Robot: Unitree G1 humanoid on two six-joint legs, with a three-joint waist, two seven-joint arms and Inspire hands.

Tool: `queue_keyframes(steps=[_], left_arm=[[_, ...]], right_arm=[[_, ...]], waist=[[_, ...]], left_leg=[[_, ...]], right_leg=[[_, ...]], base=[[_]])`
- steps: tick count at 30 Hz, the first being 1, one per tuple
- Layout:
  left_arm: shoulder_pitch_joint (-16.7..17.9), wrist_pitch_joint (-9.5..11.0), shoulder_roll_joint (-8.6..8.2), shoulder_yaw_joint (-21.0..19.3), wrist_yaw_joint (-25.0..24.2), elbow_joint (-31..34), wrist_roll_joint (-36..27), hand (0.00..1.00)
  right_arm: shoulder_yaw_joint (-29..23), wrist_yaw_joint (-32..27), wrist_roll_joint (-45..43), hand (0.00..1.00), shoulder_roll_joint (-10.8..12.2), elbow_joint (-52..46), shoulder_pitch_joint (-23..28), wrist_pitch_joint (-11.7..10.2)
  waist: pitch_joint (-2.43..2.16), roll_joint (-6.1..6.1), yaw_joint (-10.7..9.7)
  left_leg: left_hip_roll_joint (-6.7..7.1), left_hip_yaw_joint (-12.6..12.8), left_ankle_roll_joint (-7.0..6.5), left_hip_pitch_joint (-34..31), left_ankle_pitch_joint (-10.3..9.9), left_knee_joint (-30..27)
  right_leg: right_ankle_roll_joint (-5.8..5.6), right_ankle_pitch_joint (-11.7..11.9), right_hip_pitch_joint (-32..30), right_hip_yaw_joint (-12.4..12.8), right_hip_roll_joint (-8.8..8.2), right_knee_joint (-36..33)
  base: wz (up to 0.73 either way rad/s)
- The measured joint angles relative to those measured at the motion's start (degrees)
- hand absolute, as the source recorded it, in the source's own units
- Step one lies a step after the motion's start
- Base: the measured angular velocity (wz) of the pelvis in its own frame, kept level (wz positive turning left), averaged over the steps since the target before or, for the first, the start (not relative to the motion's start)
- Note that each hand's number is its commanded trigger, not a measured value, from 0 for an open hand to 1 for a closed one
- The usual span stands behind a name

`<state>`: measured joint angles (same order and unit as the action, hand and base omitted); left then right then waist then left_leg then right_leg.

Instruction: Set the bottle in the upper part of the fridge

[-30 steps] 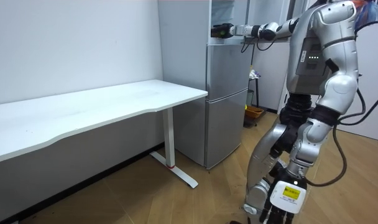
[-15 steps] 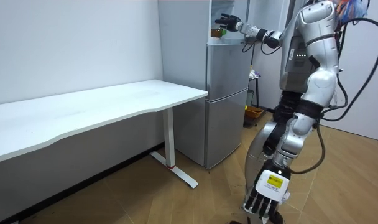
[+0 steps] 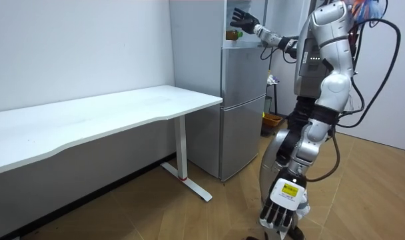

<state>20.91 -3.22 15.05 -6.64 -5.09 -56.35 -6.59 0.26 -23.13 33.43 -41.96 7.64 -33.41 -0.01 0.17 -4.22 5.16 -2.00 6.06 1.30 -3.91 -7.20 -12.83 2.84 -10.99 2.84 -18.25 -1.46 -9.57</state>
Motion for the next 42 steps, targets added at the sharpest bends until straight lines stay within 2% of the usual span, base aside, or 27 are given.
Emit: queue_keyframes(steps=[3,4,6,8,9,12,14,17,19,21,22,23,25,26,28,31,35,37,40,42], left_arm=[[0.33,0.78,-0.25,-0.16,0.0,-0.58,0.89,0.0],[0.81,0.88,-0.36,-0.2,0.0,-0.58,1.91,0.0],[1.28,0.9,-0.52,-0.2,-0.01,-0.67,2.76,0.0],[1.3,1.08,-0.61,-0.18,0.0,-0.98,2.84,0.0],[1.32,1.21,-0.72,-0.18,0.0,-1.14,2.82,0.0],[1.15,1.37,-1.61,-0.18,0.0,-1.97,2.2,0.0],[1.14,2.0,-2.37,-0.13,0.01,-2.56,2.22,0.0],[1.32,2.56,-3.34,-0.04,0.01,-3.28,2.23,0.0],[1.65,3.18,-3.52,0.06,0.01,-3.39,2.19,0.0],[1.71,3.8,-3.54,0.06,0.0,-3.33,2.32,0.0],[1.7,4.14,-3.64,0.04,0.0,-3.39,2.38,0.0],[1.66,4.33,-3.71,0.07,0.0,-3.43,2.42,0.0],[1.43,5.18,-4.24,0.1,0.01,-3.6,2.42,0.0],[1.33,5.28,-4.41,0.1,0.01,-3.76,2.41,0.0],[1.17,5.38,-5.29,0.13,0.01,-4.05,2.39,0.0],[0.85,5.43,-5.57,0.5,0.0,-4.27,2.41,0.0],[1.13,6.03,-5.57,0.71,0.0,-4.91,2.31,0.0],[1.0,6.07,-5.57,1.15,0.0,-5.64,2.33,0.0],[0.56,6.18,-5.76,1.22,0.01,-5.56,2.33,0.0],[0.09,6.18,-5.99,1.21,0.01,-5.54,2.34,0.0]], right_arm=[[-2.23,-0.85,-2.72,0.0,0.55,-5.85,3.17,-0.5],[-3.58,-1.35,-3.3,0.0,1.75,-9.16,4.63,-1.69],[-4.44,-1.89,-5.59,0.0,2.73,-12.29,6.33,-3.69],[-5.59,-2.13,-7.36,0.0,4.38,-14.55,7.82,-4.81],[-6.35,-2.5,-8.22,0.0,5.91,-15.8,9.01,-5.46],[-6.65,-3.76,-8.98,0.0,9.16,-19.6,11.62,-6.19],[-6.81,-3.74,-8.87,0.0,10.27,-21.69,13.81,-6.49],[-8.18,-2.65,-6.12,0.0,11.91,-25.12,17.18,-7.11],[-9.04,-1.14,-1.65,0.0,14.91,-27.11,19.25,-8.89],[-9.01,0.54,1.68,0.0,16.37,-28.78,21.86,-9.43],[-8.63,2.0,3.4,0.0,17.42,-29.46,23.48,-10.13],[-8.3,2.79,3.61,0.0,18.11,-29.49,24.17,-10.66],[-7.49,6.51,6.09,0.0,21.29,-29.35,27.72,-12.13],[-7.18,7.61,7.38,0.0,22.11,-29.07,28.72,-12.41],[-6.37,11.64,12.02,0.0,24.94,-28.01,32.54,-12.39],[-5.81,16.86,14.29,0.0,27.33,-23.87,35.67,-12.32],[-5.94,21.65,18.22,0.0,28.7,-23.37,39.36,-12.33],[-5.95,24.61,20.8,0.0,29.08,-20.23,40.65,-12.46],[-5.96,25.75,20.66,0.0,31.25,-14.36,43.11,-12.35],[-6.12,25.69,20.78,0.0,31.3,-11.07,45.06,-11.69]], waist=[[0.02,-0.13,0.44],[-0.01,-0.04,0.5],[-0.08,0.16,0.53],[-0.07,0.27,0.2],[0.02,0.39,0.12],[-0.1,1.0,-0.37],[-0.19,1.19,-0.61],[-0.15,1.53,-0.67],[-0.12,1.75,-0.74],[0.07,2.11,-0.64],[0.02,2.49,-0.43],[0.04,2.69,-0.39],[0.16,3.39,-0.25],[0.13,3.54,-0.34],[-0.15,4.14,-0.37],[-0.38,4.71,-0.86],[-0.36,5.52,-1.82],[-0.34,5.84,-2.41],[-0.34,5.81,-3.21],[-0.36,5.95,-3.33]], left_leg=[[0.02,0.36,-0.02,0.34,-0.49,-0.04],[-0.05,0.65,-0.04,0.46,-0.75,-0.17],[-0.19,0.99,-0.05,0.53,-1.19,-0.55],[-0.19,1.13,-0.09,0.74,-1.24,-0.54],[-0.18,1.22,-0.1,1.12,-1.33,-0.52],[-0.08,1.25,-0.1,1.41,-1.47,-0.41],[-0.06,1.29,-0.1,1.42,-1.47,-0.42],[-0.31,1.86,-0.09,1.67,-1.82,-0.78],[-0.28,1.89,-0.14,1.95,-1.93,-0.87],[-0.31,2.23,-0.19,2.63,-2.14,-0.83],[-0.39,2.63,-0.19,2.91,-2.33,-0.81],[-0.4,2.79,-0.2,3.01,-2.37,-0.79],[-0.46,3.47,-0.34,3.12,-2.53,-0.78],[-0.46,3.56,-0.37,3.13,-2.58,-0.79],[-0.52,4.28,-0.48,3.08,-2.83,-0.76],[-0.41,4.59,-0.58,3.16,-2.91,-0.66],[-0.34,4.79,-0.67,3.44,-3.18,-0.66],[-0.38,5.07,-0.62,4.31,-3.48,-0.75],[-0.53,5.65,-0.62,4.42,-3.59,-0.73],[-0.56,6.16,-0.69,4.46,-3.68,-0.68]], right_leg=[[-0.24,-0.33,0.08,0.76,0.07,-0.04],[-0.25,-0.33,0.16,0.82,0.05,-0.03],[-0.25,-0.33,0.33,0.76,0.02,-0.12],[-0.25,-0.32,0.64,0.82,0.0,-0.14],[-0.26,-0.32,1.04,0.83,-0.02,-0.07],[-0.42,-0.43,1.2,1.04,-0.09,-0.1],[-0.44,-0.44,1.2,1.09,-0.1,-0.09],[-0.45,-0.56,1.19,1.59,-0.08,-0.05],[-0.44,-0.55,1.48,1.75,-0.07,-0.11],[-0.53,-0.61,1.94,2.29,-0.04,-0.12],[-0.63,-0.69,1.96,2.72,-0.04,-0.17],[-0.66,-0.7,1.96,2.93,-0.04,-0.17],[-0.74,-0.71,1.86,3.54,-0.05,-0.19],[-0.78,-0.69,1.84,3.72,-0.05,-0.19],[-0.88,-0.6,1.43,4.1,-0.18,-0.37],[-1.0,-0.45,1.35,4.25,-0.33,-0.32],[-1.08,-0.44,1.81,4.27,-0.38,-0.21],[-1.24,-0.7,2.28,5.18,-0.29,-0.14],[-1.26,-0.78,2.08,5.82,-0.18,-0.25],[-1.35,-0.74,1.82,6.59,-0.08,-0.3]], base=[[-0.07],[-0.1],[-0.09],[-0.02],[-0.03],[-0.03],[0.0],[-0.09],[-0.04],[-0.1],[-0.15],[-0.17],[-0.12],[-0.1],[-0.14],[-0.08],[0.0],[-0.09],[-0.09],[-0.13]])
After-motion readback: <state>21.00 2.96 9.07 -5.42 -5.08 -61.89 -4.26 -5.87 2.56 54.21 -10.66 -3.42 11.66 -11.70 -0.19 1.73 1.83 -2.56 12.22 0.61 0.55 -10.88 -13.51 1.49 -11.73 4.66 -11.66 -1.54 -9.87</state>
